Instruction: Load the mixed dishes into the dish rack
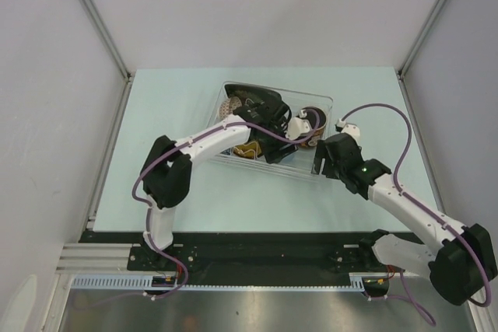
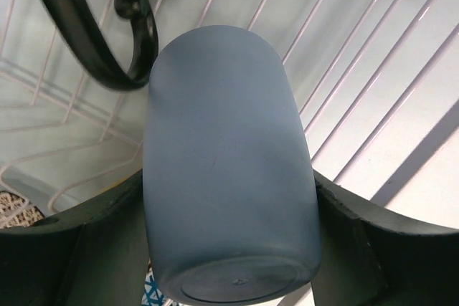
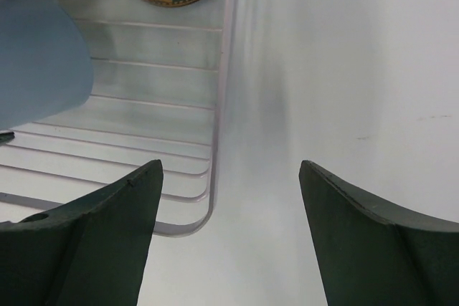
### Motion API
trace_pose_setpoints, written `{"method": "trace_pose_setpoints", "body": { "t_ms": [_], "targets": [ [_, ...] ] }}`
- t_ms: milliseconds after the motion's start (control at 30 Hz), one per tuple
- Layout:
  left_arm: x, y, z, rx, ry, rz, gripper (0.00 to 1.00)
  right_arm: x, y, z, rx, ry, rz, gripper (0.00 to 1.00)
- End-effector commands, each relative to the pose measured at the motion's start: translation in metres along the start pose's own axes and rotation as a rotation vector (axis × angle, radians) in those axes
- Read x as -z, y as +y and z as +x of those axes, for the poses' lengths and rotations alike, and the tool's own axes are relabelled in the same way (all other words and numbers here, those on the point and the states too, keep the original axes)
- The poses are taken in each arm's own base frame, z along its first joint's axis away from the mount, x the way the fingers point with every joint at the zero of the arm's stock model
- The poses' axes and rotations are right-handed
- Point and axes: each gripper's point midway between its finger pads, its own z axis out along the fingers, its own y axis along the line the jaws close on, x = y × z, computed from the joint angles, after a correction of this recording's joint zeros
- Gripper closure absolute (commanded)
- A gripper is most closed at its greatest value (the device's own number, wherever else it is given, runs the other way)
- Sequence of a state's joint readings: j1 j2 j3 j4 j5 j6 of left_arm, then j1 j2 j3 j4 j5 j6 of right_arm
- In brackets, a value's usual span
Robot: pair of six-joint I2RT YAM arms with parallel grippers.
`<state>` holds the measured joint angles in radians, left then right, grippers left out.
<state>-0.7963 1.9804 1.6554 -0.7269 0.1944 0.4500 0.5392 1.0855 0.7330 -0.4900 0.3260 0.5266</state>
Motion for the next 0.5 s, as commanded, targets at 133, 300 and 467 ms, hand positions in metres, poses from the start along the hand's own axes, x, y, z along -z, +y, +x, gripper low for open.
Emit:
{"method": "trace_pose_setpoints", "body": {
  "t_ms": [133,300,467],
  "targets": [
    [-0.014,-0.058,-0.015,-0.130,0.086,0.109,1.00,0.030,-0.015,-0.032,-0.115,-0.166,0.025,0.19],
    [-0.030,-0.062,-0.014,-0.184,0.141,0.115,1.00,0.038,-0.023,-0.037,-0.138,-0.191,0.035,0.19],
    [-0.028,-0.057,-0.004,-0.231,0.201,0.102,1.00,0.039,-0.028,-0.036,-0.153,-0.191,0.037,0.19]
  ]
}}
